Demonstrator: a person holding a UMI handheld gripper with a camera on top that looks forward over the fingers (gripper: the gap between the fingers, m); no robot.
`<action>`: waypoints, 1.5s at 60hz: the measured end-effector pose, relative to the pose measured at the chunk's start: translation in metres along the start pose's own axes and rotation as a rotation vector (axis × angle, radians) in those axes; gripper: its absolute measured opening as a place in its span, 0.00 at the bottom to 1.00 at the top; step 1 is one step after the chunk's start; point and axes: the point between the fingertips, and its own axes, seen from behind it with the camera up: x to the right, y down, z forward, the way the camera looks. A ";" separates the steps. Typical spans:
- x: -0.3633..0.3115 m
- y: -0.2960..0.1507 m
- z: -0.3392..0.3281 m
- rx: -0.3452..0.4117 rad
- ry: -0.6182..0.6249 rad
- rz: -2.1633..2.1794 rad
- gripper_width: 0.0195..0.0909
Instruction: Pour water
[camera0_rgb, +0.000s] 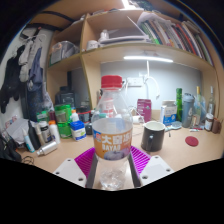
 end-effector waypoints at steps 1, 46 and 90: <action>0.001 0.001 0.002 0.000 0.009 0.001 0.49; 0.006 -0.076 0.080 -0.244 -0.175 1.002 0.23; 0.013 -0.154 0.107 -0.304 -0.436 2.234 0.23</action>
